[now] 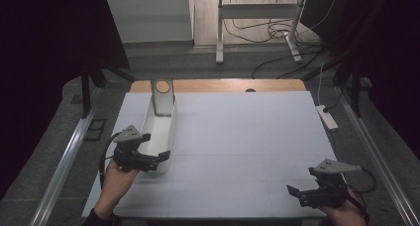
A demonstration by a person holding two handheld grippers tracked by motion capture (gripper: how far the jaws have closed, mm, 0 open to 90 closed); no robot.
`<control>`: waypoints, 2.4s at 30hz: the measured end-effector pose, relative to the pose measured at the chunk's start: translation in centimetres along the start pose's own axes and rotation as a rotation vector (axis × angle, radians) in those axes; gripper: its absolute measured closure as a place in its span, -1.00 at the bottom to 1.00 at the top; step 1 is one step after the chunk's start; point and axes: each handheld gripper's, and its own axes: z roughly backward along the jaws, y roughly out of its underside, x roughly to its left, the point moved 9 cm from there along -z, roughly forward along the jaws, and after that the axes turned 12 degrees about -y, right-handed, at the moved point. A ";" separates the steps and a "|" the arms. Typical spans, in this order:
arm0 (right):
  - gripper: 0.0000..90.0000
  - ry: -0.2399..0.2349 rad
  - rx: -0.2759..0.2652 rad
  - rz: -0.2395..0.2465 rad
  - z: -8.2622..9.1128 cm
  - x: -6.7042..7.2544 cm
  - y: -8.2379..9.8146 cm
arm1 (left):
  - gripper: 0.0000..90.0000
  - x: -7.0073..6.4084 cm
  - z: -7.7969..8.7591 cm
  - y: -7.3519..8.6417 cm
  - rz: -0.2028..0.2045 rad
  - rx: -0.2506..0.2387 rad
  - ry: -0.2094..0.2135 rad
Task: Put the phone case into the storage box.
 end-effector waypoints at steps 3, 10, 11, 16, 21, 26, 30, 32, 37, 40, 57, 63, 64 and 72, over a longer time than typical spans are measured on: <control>-0.96 0.000 0.000 0.000 0.0 0.0 0.0 | -0.97 -0.1 0.2 0.0 -0.002 -0.005 0.004; -0.96 0.000 0.000 0.000 0.0 0.0 0.0 | -0.97 -0.3 0.7 0.4 0.000 -0.012 0.009; -0.96 0.000 0.000 0.000 0.0 0.0 0.0 | -0.97 -0.3 0.8 0.5 0.000 -0.012 0.009; -0.96 0.000 0.001 0.000 0.0 0.0 0.0 | -0.97 -0.3 1.2 0.9 -0.004 -0.010 -0.003; -0.96 0.000 0.002 0.000 0.0 0.0 0.0 | -0.97 -0.2 1.7 1.2 0.001 -0.015 -0.014; -0.96 0.001 0.003 0.002 0.0 0.0 0.0 | -0.97 0.0 2.4 1.7 0.010 -0.022 -0.027; -0.96 0.001 0.004 0.002 0.0 0.0 0.0 | -0.97 0.2 3.0 2.2 0.019 -0.026 -0.038; -0.96 0.001 0.004 0.002 0.0 0.0 0.0 | -0.97 0.2 3.2 2.3 0.023 -0.028 -0.041; -0.96 0.002 0.005 0.001 0.0 0.0 0.0 | -0.97 0.3 3.6 2.8 0.028 -0.028 -0.050; -0.96 0.001 0.004 0.002 0.0 0.0 0.0 | -0.97 0.4 3.8 3.0 0.030 -0.029 -0.054; -0.96 0.003 0.006 0.001 -0.1 0.0 0.0 | -0.98 0.7 4.8 4.6 0.041 -0.028 -0.085; -0.96 0.003 0.006 0.000 -0.1 0.0 0.0 | -0.98 0.8 5.3 5.3 0.049 -0.028 -0.091; -0.96 0.003 0.007 -0.001 -0.1 0.0 0.0 | -0.98 0.8 5.4 5.5 0.052 -0.026 -0.091; -0.96 0.004 0.007 -0.001 -0.1 0.0 0.0 | -0.99 0.8 5.5 6.4 0.048 -0.003 -0.095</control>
